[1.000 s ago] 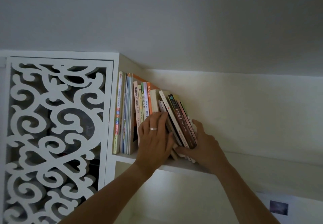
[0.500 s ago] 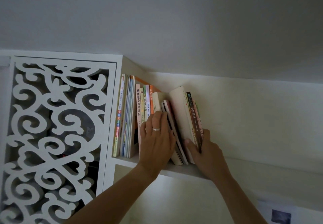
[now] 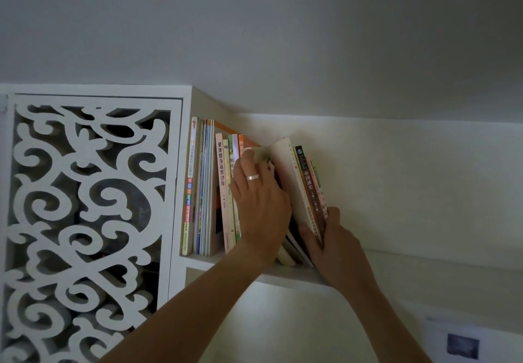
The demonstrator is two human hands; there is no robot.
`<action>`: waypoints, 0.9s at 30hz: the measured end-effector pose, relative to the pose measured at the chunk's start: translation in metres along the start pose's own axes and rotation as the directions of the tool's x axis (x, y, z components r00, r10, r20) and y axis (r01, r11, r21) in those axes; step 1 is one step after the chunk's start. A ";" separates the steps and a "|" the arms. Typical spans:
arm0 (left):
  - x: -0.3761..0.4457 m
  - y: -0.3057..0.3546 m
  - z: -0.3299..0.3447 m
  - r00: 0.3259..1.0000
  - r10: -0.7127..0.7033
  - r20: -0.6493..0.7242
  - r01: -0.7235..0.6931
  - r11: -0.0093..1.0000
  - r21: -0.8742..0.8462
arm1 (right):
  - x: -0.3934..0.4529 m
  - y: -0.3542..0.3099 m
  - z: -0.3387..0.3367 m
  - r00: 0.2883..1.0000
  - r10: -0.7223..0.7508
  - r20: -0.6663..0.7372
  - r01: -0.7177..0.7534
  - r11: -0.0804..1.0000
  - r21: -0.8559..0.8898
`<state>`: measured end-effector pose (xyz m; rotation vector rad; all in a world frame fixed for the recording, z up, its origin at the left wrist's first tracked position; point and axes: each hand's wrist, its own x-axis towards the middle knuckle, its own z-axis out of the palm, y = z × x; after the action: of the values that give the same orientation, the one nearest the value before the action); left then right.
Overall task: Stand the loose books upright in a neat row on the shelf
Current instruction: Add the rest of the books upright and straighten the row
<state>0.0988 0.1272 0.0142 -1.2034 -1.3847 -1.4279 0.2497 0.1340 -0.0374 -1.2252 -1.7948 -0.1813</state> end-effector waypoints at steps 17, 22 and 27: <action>0.004 0.013 -0.043 0.995 0.039 0.088 -0.036 0.999 -0.028 | 0.002 -0.004 0.006 0.986 0.118 -0.119 -0.118 0.993 0.012; 0.011 0.006 -0.055 0.965 -0.237 0.113 0.243 0.969 -0.051 | -0.003 -0.016 0.011 0.987 0.116 -0.107 -0.125 0.989 -0.085; 0.036 -0.012 -0.069 0.797 -0.270 0.540 0.393 0.911 -0.125 | -0.007 -0.030 0.014 0.980 0.188 -0.070 -0.193 0.979 -0.070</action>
<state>0.0720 0.0622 0.0494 -1.6397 -1.9153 -1.6138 0.2178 0.1224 -0.0392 -1.4221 -1.6181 -0.1781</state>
